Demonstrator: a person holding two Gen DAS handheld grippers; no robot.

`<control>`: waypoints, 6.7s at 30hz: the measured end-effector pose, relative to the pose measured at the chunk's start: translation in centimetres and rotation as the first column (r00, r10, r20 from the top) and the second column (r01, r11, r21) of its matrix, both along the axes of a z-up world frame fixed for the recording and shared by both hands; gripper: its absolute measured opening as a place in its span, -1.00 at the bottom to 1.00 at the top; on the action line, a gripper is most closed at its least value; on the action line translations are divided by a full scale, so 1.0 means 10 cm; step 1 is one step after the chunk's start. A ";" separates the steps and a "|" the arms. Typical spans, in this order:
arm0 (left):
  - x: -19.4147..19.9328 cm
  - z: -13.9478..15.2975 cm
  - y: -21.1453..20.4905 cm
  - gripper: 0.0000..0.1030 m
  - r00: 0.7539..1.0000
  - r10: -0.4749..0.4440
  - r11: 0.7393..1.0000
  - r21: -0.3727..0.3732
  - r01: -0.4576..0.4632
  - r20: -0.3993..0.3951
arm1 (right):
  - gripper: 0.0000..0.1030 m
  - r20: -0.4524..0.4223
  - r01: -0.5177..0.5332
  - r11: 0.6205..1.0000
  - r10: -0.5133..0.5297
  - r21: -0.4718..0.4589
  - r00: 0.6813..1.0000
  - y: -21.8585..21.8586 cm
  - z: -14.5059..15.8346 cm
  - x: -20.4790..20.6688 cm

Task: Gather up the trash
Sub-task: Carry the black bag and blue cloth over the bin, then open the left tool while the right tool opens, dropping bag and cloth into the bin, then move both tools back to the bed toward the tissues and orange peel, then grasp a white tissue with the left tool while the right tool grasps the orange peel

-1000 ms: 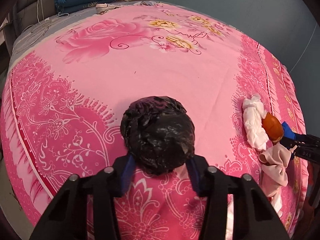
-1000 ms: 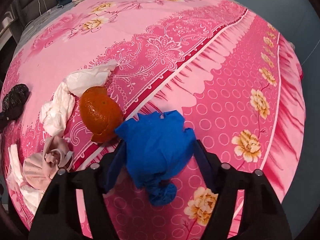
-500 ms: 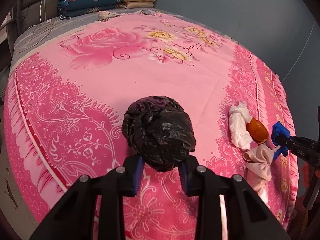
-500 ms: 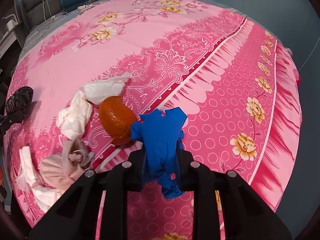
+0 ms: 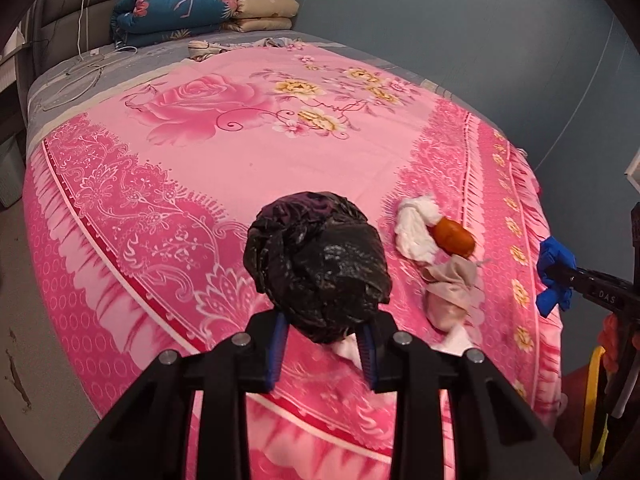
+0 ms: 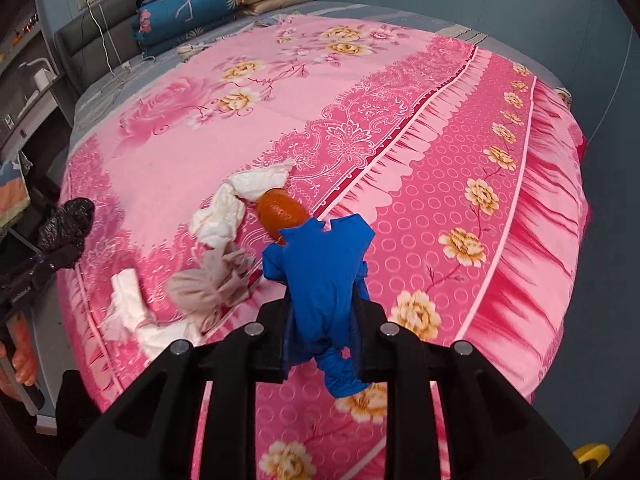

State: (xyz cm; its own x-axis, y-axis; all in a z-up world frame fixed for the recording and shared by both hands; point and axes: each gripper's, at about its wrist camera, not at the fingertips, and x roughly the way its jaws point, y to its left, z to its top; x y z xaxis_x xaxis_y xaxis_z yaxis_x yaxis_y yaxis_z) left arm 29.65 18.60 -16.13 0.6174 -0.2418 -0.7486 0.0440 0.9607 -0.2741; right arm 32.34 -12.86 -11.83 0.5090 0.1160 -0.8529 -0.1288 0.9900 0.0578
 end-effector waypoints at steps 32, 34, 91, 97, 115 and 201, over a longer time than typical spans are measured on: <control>-1.32 0.89 -1.64 -0.45 0.938 -0.313 0.948 -0.007 0.318 0.147 | -0.58 0.193 0.138 0.974 -0.173 0.181 0.966 -1.07 1.04 -2.00; -1.40 0.95 -1.79 -0.45 0.927 -0.340 0.939 -0.008 0.345 0.159 | -0.58 0.204 0.153 0.970 -0.191 0.190 0.960 -1.15 1.12 -2.10; -2.19 0.76 -3.97 0.17 0.684 -0.729 0.683 -0.043 0.729 0.018 | 0.02 0.213 0.533 0.738 -0.648 0.415 0.732 -3.08 1.23 -3.29; -2.18 0.87 -3.83 0.39 0.708 -0.703 0.708 -0.026 0.706 0.058 | 0.09 0.236 0.502 0.758 -0.623 0.416 0.746 -3.07 1.30 -3.27; -1.80 1.09 -2.78 0.71 0.858 -0.491 0.870 0.032 0.492 0.151 | 0.78 0.402 0.272 0.894 -0.409 0.355 0.819 -2.35 1.56 -2.95; -0.01 -0.45 -0.72 -0.63 0.984 -0.139 0.989 -0.060 0.132 -0.115 | -0.26 -0.115 -0.039 0.997 0.031 -0.070 0.993 0.65 -1.07 1.34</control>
